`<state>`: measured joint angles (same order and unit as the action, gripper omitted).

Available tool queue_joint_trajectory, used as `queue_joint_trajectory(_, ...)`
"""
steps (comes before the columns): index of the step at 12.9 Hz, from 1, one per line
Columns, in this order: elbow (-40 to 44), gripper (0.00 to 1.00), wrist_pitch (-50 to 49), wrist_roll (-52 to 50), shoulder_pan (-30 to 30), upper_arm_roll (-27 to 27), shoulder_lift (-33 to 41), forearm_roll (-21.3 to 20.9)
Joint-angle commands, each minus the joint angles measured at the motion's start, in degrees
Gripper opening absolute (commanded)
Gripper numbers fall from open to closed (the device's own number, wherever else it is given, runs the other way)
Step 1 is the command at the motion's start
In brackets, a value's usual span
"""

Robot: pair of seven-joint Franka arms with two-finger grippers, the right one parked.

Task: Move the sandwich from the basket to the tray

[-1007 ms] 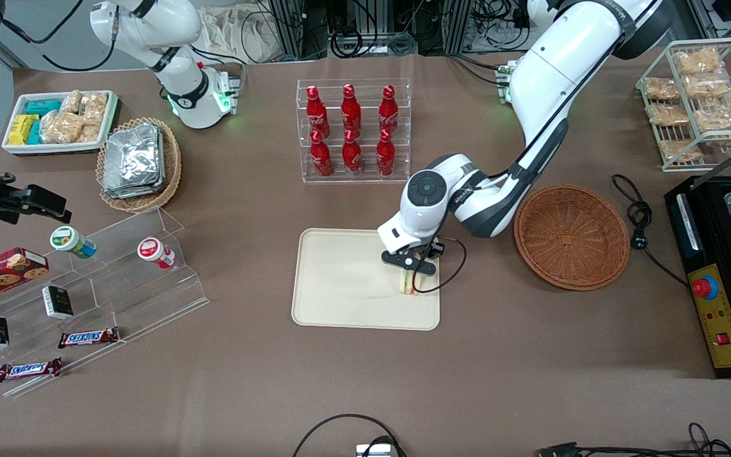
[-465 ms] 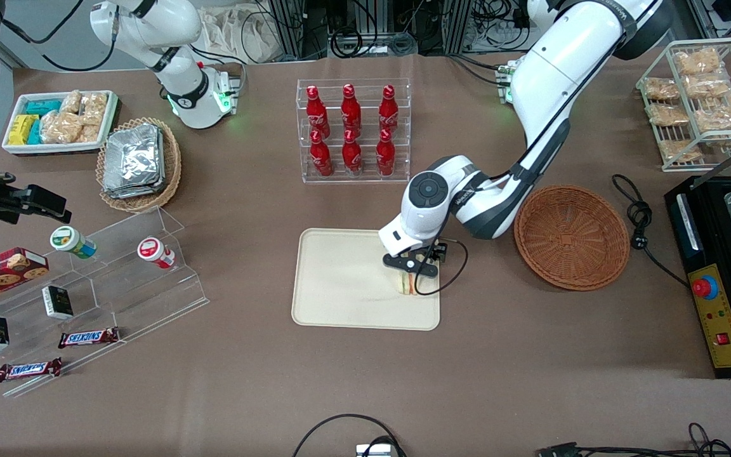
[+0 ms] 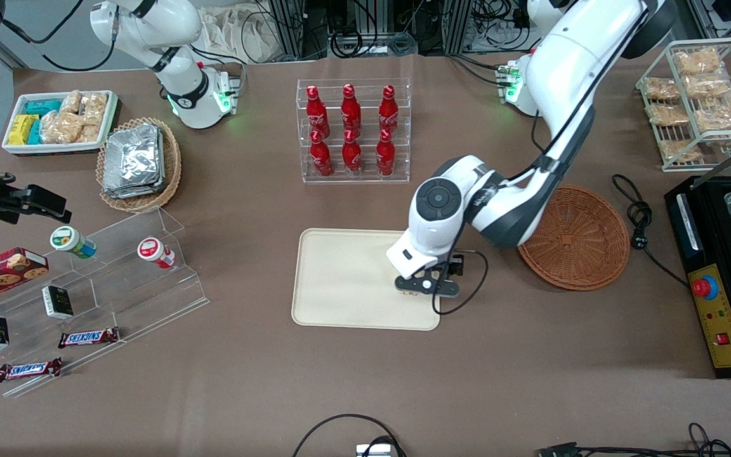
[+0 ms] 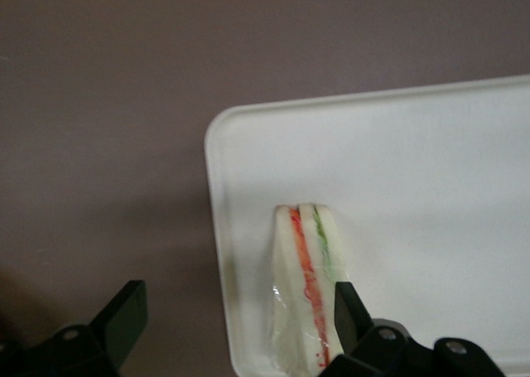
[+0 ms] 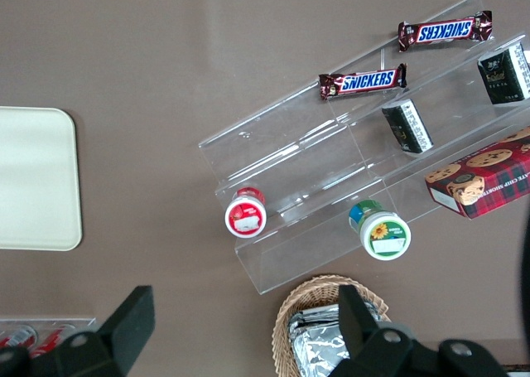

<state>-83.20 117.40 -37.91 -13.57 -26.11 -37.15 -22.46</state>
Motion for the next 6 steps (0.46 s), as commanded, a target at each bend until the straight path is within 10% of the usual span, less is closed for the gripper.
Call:
queue_joint_trajectory(1, 3.7, 1.0, -5.2, -1.3, 2.7, 0.0, 2.2, 0.9)
queue_joint_trajectory(6, 3.7, 1.0, -13.6, -0.3, 10.3, -0.2, 8.8, 1.7)
